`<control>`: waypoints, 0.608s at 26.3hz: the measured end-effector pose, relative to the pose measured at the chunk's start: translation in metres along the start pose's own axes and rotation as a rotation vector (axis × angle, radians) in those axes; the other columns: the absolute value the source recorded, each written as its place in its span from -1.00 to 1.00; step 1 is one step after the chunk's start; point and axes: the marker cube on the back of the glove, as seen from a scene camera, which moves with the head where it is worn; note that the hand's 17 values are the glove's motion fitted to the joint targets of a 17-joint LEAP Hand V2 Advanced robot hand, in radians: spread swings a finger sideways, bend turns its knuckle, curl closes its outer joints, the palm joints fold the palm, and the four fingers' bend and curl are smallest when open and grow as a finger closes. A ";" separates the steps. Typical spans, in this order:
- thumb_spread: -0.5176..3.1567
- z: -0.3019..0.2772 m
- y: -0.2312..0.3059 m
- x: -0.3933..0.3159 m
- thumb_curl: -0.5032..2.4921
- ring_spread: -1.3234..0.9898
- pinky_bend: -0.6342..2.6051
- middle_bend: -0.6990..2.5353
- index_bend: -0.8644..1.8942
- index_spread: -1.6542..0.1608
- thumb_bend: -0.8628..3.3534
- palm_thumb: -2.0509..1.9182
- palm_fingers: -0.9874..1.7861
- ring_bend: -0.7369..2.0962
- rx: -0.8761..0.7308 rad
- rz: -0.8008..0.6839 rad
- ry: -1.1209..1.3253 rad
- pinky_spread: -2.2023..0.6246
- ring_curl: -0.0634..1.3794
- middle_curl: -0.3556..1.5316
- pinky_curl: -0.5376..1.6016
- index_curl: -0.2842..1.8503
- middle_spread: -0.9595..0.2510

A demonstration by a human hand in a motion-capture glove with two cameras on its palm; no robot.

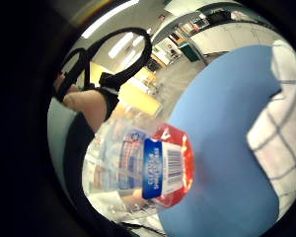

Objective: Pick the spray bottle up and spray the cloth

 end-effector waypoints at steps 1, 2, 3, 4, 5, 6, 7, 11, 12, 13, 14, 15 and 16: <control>-0.19 0.005 -0.003 0.003 -0.31 0.06 -0.42 -0.24 -0.29 0.61 -0.60 0.44 0.54 -0.12 0.004 0.003 -0.003 0.62 -0.36 -0.13 -0.20 -0.44 0.46; -0.19 0.009 -0.005 0.005 -0.31 0.06 -0.42 -0.24 -0.30 0.61 -0.60 0.44 0.54 -0.12 0.006 0.007 -0.002 0.62 -0.36 -0.14 -0.20 -0.44 0.46; -0.19 0.013 -0.007 0.007 -0.31 0.06 -0.43 -0.24 -0.30 0.61 -0.60 0.44 0.53 -0.11 0.006 0.009 0.002 0.62 -0.36 -0.14 -0.20 -0.44 0.46; -0.18 0.016 -0.009 0.010 -0.31 0.06 -0.43 -0.24 -0.30 0.61 -0.60 0.44 0.53 -0.11 0.004 0.008 0.010 0.62 -0.36 -0.14 -0.20 -0.44 0.46; -0.18 0.019 -0.011 0.012 -0.31 0.06 -0.43 -0.24 -0.30 0.61 -0.60 0.44 0.53 -0.11 0.000 0.004 0.020 0.62 -0.36 -0.14 -0.20 -0.44 0.46; -0.18 0.022 -0.013 0.014 -0.32 0.06 -0.43 -0.24 -0.30 0.61 -0.60 0.44 0.53 -0.11 -0.004 -0.001 0.031 0.62 -0.36 -0.14 -0.20 -0.45 0.46; -0.18 0.024 -0.015 0.015 -0.32 0.06 -0.43 -0.24 -0.30 0.60 -0.60 0.44 0.53 -0.11 -0.008 -0.007 0.044 0.62 -0.36 -0.14 -0.20 -0.45 0.46; -0.17 0.038 -0.027 0.020 -0.32 0.06 -0.43 -0.23 -0.31 0.60 -0.60 0.44 0.53 -0.11 -0.036 -0.008 0.065 0.62 -0.36 -0.14 -0.20 -0.46 0.47; -0.17 0.039 -0.028 0.020 -0.32 0.06 -0.43 -0.24 -0.31 0.60 -0.60 0.44 0.52 -0.11 -0.042 -0.006 0.064 0.61 -0.36 -0.14 -0.20 -0.46 0.47; -0.17 0.037 -0.027 0.018 -0.33 0.06 -0.43 -0.24 -0.31 0.60 -0.60 0.44 0.52 -0.11 -0.046 -0.007 0.065 0.61 -0.35 -0.14 -0.20 -0.47 0.46; -0.17 0.033 -0.023 0.016 -0.33 0.06 -0.43 -0.24 -0.31 0.60 -0.60 0.44 0.52 -0.11 -0.049 -0.009 0.068 0.61 -0.35 -0.14 -0.20 -0.47 0.46; -0.17 0.030 -0.019 0.013 -0.33 0.06 -0.43 -0.23 -0.31 0.59 -0.60 0.44 0.52 -0.11 -0.054 -0.011 0.072 0.61 -0.35 -0.13 -0.20 -0.47 0.46; -0.17 0.028 -0.015 0.012 -0.33 0.06 -0.43 -0.23 -0.31 0.59 -0.60 0.44 0.52 -0.11 -0.064 -0.013 0.077 0.61 -0.35 -0.13 -0.20 -0.47 0.45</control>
